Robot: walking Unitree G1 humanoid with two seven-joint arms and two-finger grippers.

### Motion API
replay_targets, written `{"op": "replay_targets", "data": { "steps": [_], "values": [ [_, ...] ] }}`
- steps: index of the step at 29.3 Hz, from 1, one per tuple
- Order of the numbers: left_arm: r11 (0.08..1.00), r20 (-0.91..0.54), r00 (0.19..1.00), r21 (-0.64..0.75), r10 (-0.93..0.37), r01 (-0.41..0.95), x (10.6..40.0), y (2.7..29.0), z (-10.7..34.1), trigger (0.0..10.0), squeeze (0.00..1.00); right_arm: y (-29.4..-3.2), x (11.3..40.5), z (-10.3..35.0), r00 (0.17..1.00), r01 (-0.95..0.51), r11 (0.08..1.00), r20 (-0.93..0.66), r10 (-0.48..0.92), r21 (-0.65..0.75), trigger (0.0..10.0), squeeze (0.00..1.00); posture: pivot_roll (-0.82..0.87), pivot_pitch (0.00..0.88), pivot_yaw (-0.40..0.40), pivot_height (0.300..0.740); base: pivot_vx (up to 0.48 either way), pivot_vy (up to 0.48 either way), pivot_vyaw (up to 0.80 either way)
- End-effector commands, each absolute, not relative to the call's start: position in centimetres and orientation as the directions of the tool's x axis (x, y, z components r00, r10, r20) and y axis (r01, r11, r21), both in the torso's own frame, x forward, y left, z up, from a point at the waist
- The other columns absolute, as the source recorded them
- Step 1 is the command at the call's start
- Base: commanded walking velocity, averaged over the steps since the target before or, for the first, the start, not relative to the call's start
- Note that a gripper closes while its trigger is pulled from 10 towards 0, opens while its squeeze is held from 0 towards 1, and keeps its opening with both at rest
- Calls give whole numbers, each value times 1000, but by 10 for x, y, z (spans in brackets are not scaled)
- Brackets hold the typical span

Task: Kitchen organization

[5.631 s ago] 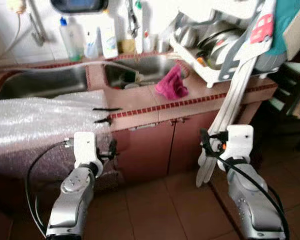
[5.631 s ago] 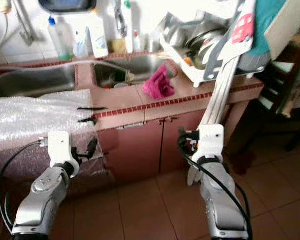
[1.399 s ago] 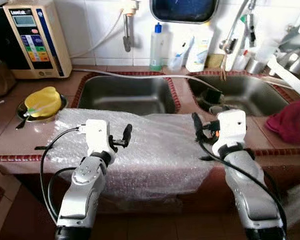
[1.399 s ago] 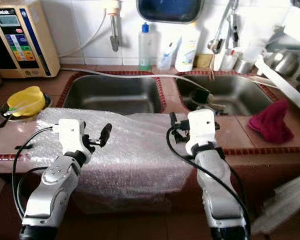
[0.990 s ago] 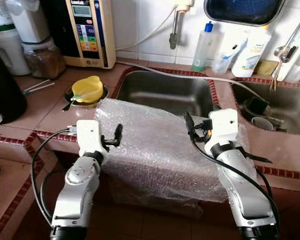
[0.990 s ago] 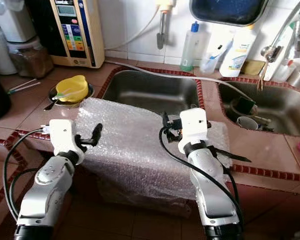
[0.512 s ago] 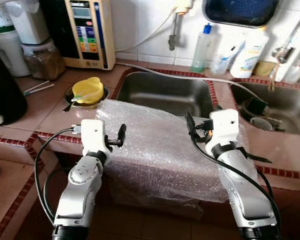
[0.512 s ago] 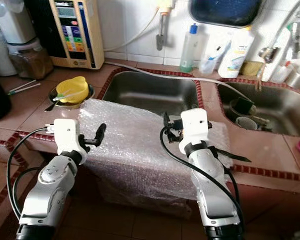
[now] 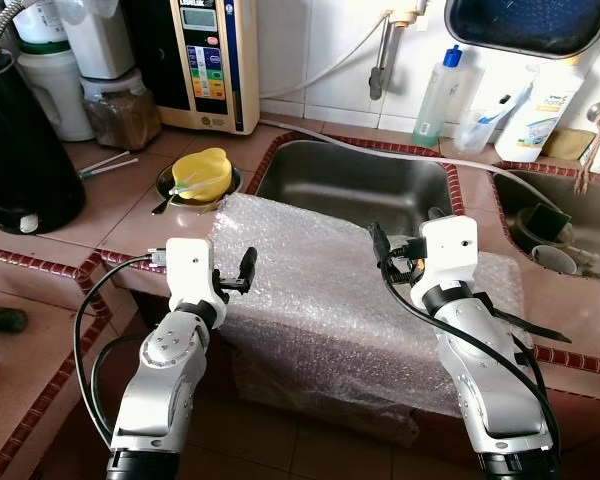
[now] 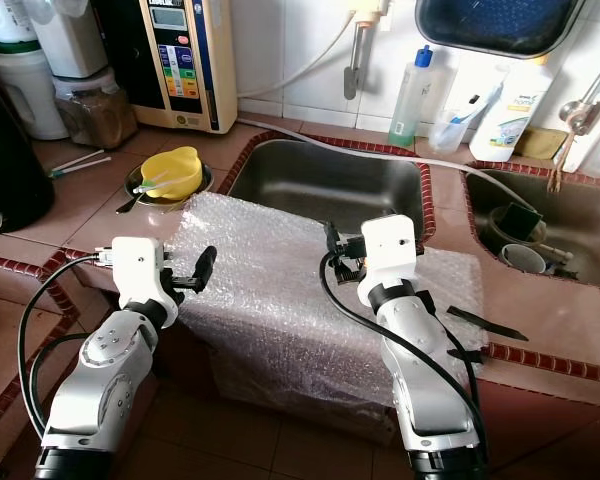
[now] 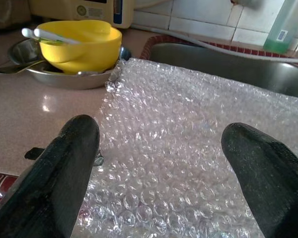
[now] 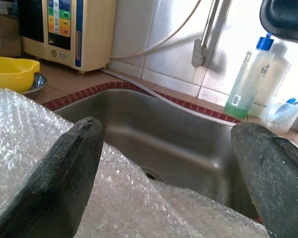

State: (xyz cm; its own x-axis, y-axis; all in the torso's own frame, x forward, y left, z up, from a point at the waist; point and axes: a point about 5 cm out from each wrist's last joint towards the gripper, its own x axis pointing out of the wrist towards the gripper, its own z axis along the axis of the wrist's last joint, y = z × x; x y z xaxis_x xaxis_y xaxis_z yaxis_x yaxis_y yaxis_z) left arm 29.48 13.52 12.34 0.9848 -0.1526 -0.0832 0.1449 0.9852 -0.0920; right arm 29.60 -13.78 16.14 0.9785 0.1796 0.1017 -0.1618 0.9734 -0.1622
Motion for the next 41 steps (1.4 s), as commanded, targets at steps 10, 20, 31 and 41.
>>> {"op": "replay_targets", "data": {
  "steps": [10,20,31,41],
  "values": [
    [982,-77,983,-105,-168,160,296,134,124,10000,0,-140,296,163,979,-152,975,109,171,-163,10000,0,25,0,-23,740,310,0,0],
    [984,-75,986,-101,-152,144,296,134,124,10000,0,-141,295,162,979,-153,974,106,172,-165,10000,0,24,0,-25,740,193,0,0],
    [989,-69,988,-60,-136,132,294,136,124,10000,0,-141,293,161,978,-161,974,104,179,-161,10000,0,28,0,-29,740,0,0,0],
    [998,18,998,-15,-62,62,292,146,136,10000,0,-135,292,165,967,-202,962,118,225,-182,10000,0,39,0,-40,740,0,0,0]
  ]
}}
